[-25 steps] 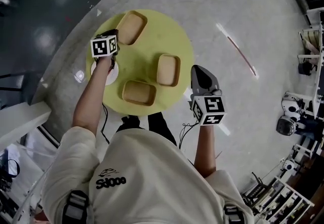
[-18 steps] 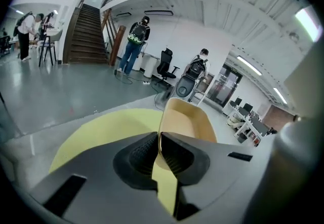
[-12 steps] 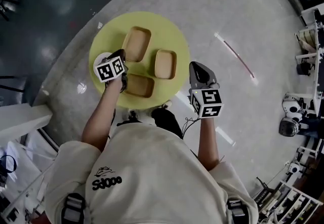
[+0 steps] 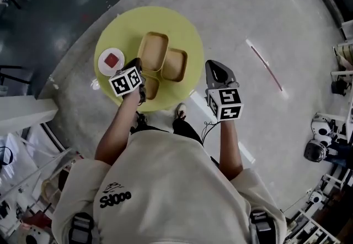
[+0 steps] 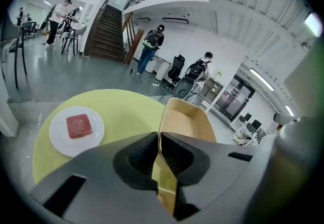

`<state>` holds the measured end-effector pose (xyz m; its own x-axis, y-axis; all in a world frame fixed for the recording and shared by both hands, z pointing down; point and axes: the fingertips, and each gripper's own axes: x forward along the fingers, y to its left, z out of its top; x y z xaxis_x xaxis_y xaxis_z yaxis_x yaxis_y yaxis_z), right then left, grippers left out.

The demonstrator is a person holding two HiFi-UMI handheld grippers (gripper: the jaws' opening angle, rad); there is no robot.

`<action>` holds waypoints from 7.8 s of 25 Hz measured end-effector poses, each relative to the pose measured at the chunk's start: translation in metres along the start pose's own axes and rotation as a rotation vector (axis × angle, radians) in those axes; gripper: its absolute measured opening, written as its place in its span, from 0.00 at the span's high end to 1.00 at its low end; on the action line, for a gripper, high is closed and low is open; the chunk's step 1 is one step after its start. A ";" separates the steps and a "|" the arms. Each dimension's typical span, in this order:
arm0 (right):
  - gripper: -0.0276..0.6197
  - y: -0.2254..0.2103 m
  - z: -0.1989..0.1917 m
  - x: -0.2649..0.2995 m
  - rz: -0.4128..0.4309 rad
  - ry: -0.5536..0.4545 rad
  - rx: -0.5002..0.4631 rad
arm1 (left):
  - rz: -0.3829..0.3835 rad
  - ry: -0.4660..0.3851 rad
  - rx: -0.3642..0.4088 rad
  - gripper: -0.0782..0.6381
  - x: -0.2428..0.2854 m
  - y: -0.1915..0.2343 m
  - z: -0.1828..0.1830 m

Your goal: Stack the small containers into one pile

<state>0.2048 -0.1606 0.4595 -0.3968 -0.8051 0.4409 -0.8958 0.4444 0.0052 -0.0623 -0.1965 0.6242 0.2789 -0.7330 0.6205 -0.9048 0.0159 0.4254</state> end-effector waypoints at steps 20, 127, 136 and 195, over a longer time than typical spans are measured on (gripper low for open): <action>0.94 -0.046 -0.042 0.010 0.176 0.035 -0.018 | 0.100 0.058 -0.017 0.85 0.030 -0.054 -0.093; 0.92 0.100 -0.132 0.136 0.170 0.425 0.472 | -0.253 -0.047 0.396 0.88 -0.057 0.011 0.024; 0.92 0.024 -0.151 0.148 0.058 0.430 0.621 | -0.211 -0.044 0.413 0.88 -0.033 -0.029 0.029; 0.94 0.040 -0.057 -0.004 -0.344 0.008 0.249 | -0.280 -0.201 0.619 0.88 -0.132 0.012 0.088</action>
<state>0.1820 -0.1172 0.5094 -0.0660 -0.8862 0.4585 -0.9971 0.0415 -0.0633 -0.1385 -0.1591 0.4894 0.5171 -0.7651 0.3837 -0.8409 -0.5377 0.0613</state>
